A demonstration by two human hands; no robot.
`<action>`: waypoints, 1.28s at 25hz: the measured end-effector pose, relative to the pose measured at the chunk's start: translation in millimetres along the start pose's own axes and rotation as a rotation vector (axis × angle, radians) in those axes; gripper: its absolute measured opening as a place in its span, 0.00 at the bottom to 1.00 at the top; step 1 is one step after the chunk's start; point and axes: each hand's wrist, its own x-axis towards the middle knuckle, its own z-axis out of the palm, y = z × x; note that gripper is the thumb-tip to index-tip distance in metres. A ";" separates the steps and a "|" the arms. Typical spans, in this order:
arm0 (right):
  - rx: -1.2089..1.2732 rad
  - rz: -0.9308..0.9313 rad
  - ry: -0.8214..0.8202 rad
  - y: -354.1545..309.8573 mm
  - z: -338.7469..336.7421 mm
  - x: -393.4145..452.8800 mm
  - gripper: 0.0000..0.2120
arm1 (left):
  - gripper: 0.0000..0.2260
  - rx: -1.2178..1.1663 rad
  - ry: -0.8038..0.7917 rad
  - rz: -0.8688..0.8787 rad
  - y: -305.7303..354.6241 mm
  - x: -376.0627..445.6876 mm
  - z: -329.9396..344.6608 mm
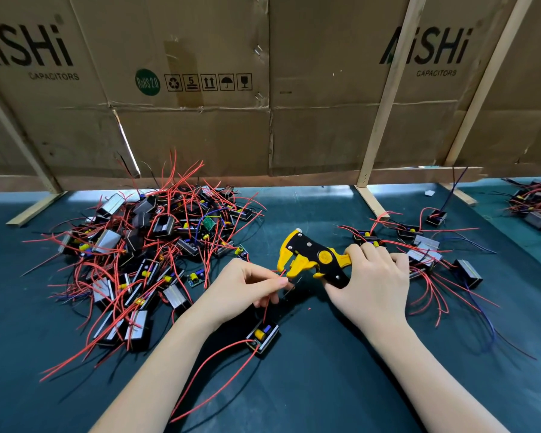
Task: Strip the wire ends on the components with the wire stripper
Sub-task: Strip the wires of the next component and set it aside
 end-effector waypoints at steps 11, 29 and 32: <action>-0.027 -0.104 0.132 1.0 0.2 2.6 0.17 | 0.08 -0.025 -0.038 0.001 -2.2 1.1 1.7; 0.012 -0.111 0.184 0.3 -1.6 2.7 0.19 | 0.14 -0.080 -0.102 0.013 -3.7 2.1 -2.7; 0.007 -0.120 0.174 1.4 -0.2 2.9 0.18 | 0.15 -0.076 -0.110 0.005 -2.1 1.2 -2.4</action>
